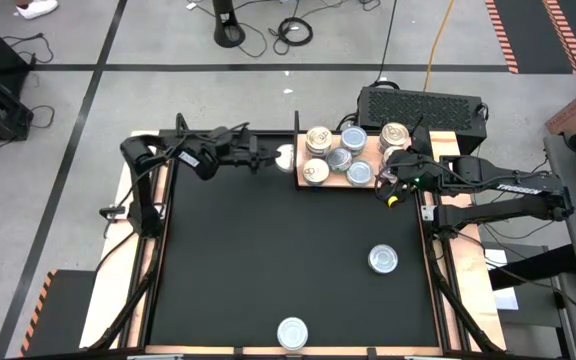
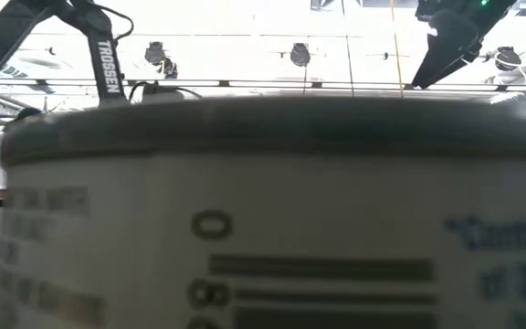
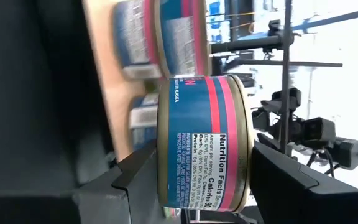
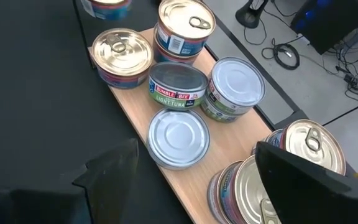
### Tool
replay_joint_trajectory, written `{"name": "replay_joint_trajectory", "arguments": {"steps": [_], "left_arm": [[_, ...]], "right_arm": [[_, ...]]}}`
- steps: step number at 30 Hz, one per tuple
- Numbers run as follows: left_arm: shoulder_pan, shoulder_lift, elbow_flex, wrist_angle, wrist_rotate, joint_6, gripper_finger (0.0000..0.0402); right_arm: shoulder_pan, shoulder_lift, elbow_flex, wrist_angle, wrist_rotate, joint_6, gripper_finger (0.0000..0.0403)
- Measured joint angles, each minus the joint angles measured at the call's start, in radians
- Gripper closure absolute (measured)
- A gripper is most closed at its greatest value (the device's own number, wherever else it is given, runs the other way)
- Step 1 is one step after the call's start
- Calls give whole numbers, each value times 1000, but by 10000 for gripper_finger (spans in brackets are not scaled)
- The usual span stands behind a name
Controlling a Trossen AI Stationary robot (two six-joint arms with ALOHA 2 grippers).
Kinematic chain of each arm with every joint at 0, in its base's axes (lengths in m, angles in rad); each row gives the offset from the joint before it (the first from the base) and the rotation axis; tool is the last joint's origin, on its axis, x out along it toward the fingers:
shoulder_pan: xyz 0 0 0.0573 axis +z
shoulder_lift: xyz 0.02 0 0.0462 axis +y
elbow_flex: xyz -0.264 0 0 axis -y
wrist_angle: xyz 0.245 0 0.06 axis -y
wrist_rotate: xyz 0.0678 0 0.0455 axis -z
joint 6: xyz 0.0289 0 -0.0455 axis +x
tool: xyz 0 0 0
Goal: Stack canned seafood by type on shelf
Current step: Adjust the blue pink tuna can on the shelf
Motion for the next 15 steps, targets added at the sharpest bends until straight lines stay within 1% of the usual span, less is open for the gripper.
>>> {"name": "replay_joint_trajectory", "arguments": {"steps": [3, 7, 15], "left_arm": [[-17, 25, 40, 35, -8, 0, 187], [-29, 58, 87, 7, -9, 0, 187], [-60, 125, 182, 3, -6, -26, 187]], "right_arm": [[0, 0, 0, 12, 0, -1, 85], [0, 0, 0, 14, 0, -1, 85], [0, 0, 0, 14, 1, 2, 85]]}}
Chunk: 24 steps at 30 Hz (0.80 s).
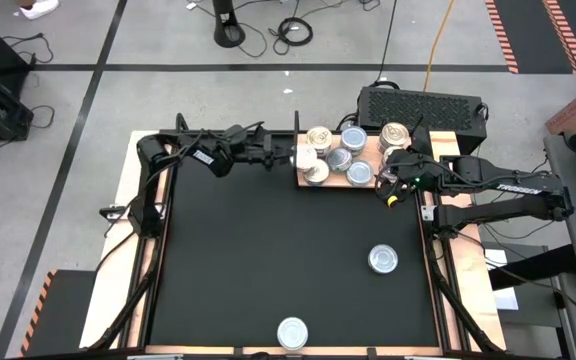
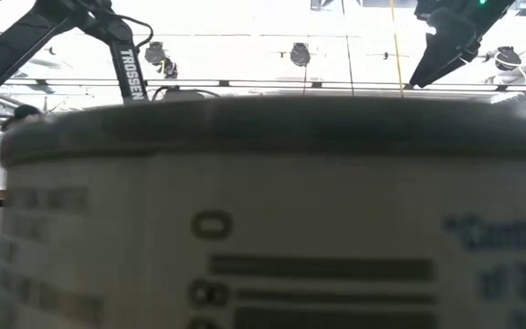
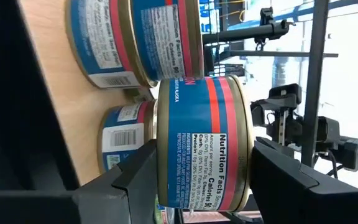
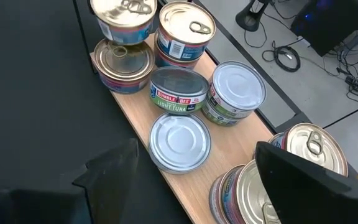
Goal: Stack canned seafood by type on shelf
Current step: Adjust the blue pink tuna can on the shelf
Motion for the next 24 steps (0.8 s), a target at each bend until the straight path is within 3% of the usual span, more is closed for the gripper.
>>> {"name": "replay_joint_trajectory", "arguments": {"steps": [17, 24], "left_arm": [[-19, 5, 25, -53, 12, 9, 187], [-19, 4, 61, -123, 56, 57, 187]], "right_arm": [[0, 2, 0, 55, -6, -25, 85], [-63, 142, 1, 305, -193, -149, 85]]}}
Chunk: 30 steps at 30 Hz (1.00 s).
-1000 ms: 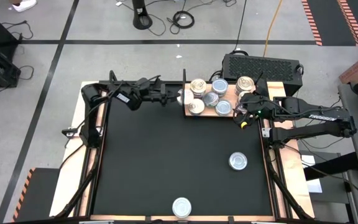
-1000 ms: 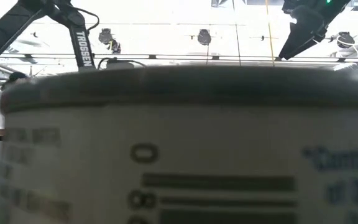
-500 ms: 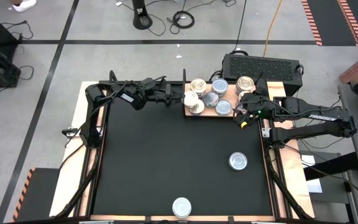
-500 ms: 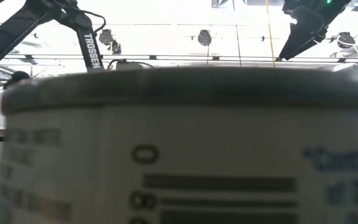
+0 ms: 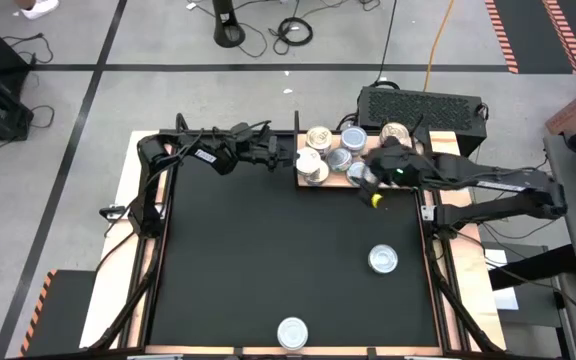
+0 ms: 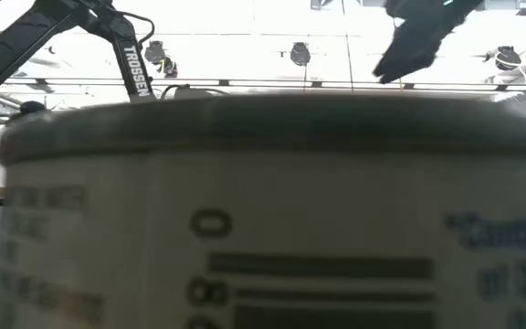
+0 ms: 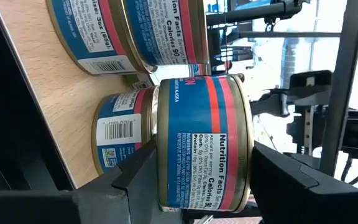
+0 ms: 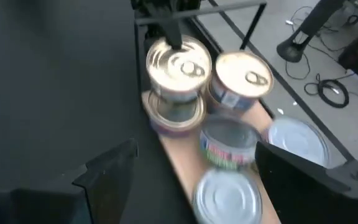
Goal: Stack canned seafood by type on shelf
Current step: Adjust the blue pink tuna can on the shelf
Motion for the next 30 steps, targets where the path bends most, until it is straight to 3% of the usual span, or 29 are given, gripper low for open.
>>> {"name": "replay_joint_trajectory", "arguments": {"steps": [4, 7, 10, 13, 15, 30], "left_arm": [[1, -1, 8, -20, 15, 2, 187], [1, -1, 9, -25, 18, -5, 187], [2, -1, 15, -36, 19, -29, 187], [4, -1, 19, -43, 19, -46, 187], [4, -1, 19, -43, 19, -48, 187], [4, -1, 19, -42, 17, -50, 187]], "right_arm": [[-92, 118, 0, 181, -86, -72, 100], [-168, 198, 0, 288, -218, -83, 145], [-221, 280, 0, 341, -314, -80, 229], [-240, 350, 20, 344, -369, -106, 342], [-242, 384, 41, 361, -386, -145, 385], [-245, 589, 167, 402, -431, -173, 402]]}}
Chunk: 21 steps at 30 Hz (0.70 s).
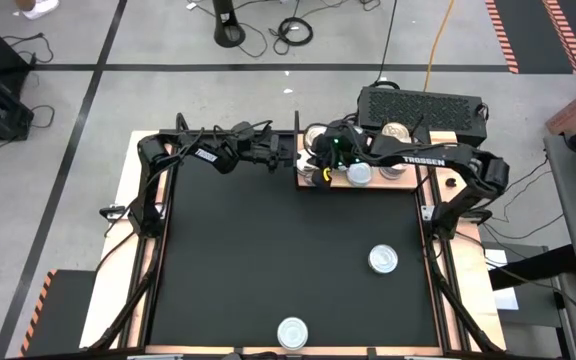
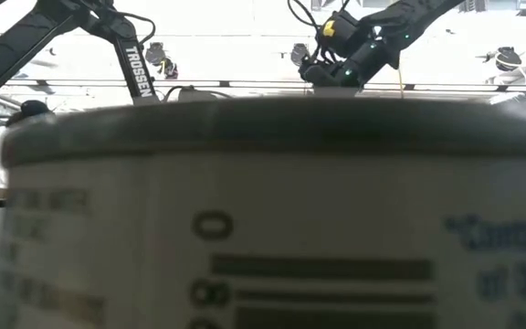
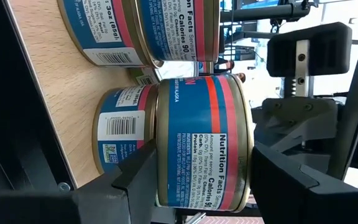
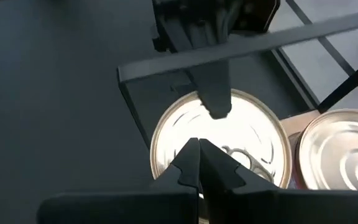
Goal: Stack canned seafood by type on shelf
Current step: Adjust the blue pink tuna can on the shelf
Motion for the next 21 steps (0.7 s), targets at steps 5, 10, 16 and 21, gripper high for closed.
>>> {"name": "replay_joint_trajectory", "arguments": {"steps": [5, 10, 16, 21], "left_arm": [[0, 0, 0, 1, 0, 2, 187], [0, 0, 0, 2, 0, 0, 181], [0, 0, 0, 5, -3, 4, 148], [6, 0, 0, -1, 27, 35, 127]], "right_arm": [[0, 25, 0, 4, -1, -7, 403], [0, 34, 0, -17, -1, -1, 403], [0, 26, 1, -64, 7, 3, 403], [0, 10, 1, -102, 33, 3, 403]]}}
